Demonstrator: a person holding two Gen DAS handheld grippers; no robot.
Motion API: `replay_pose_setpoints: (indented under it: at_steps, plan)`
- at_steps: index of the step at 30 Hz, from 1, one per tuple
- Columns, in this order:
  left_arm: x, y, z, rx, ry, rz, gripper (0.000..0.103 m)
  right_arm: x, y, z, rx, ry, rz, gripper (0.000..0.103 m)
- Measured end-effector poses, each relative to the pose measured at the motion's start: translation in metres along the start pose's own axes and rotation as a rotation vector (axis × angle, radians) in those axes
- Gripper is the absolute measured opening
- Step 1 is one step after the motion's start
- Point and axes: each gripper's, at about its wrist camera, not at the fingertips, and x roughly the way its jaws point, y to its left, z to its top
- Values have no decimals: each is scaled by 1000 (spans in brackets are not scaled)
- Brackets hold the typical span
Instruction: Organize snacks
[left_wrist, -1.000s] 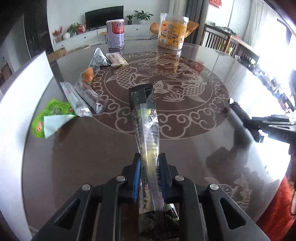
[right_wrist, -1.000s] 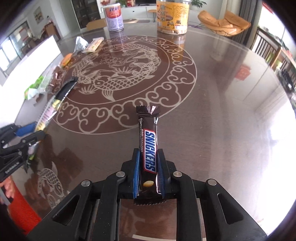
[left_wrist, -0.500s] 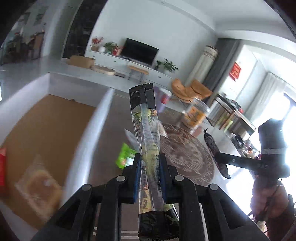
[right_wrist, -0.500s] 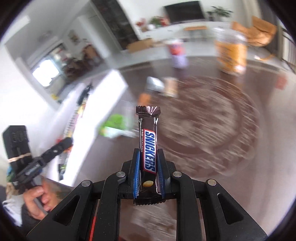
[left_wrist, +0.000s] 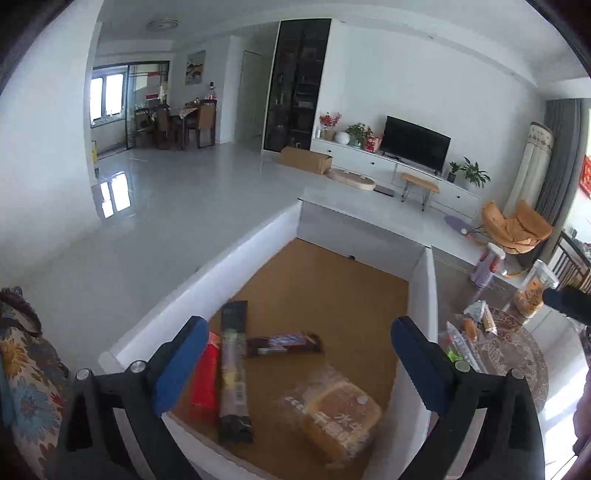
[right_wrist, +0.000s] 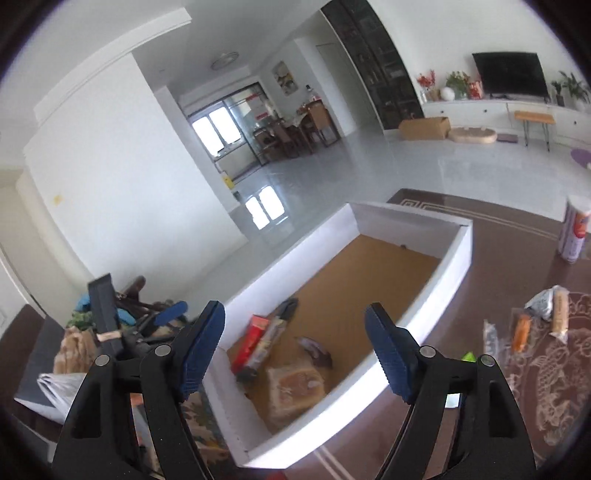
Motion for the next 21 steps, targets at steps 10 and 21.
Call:
replay_pose_setpoints:
  at_steps: [10, 21]
  plan:
    - [55, -226, -118, 267, 264, -369, 99, -96, -207, -168, 110, 159, -658, 81]
    - [130, -333, -199, 450, 350, -210, 99, -167, -263, -232, 310, 91, -898, 81]
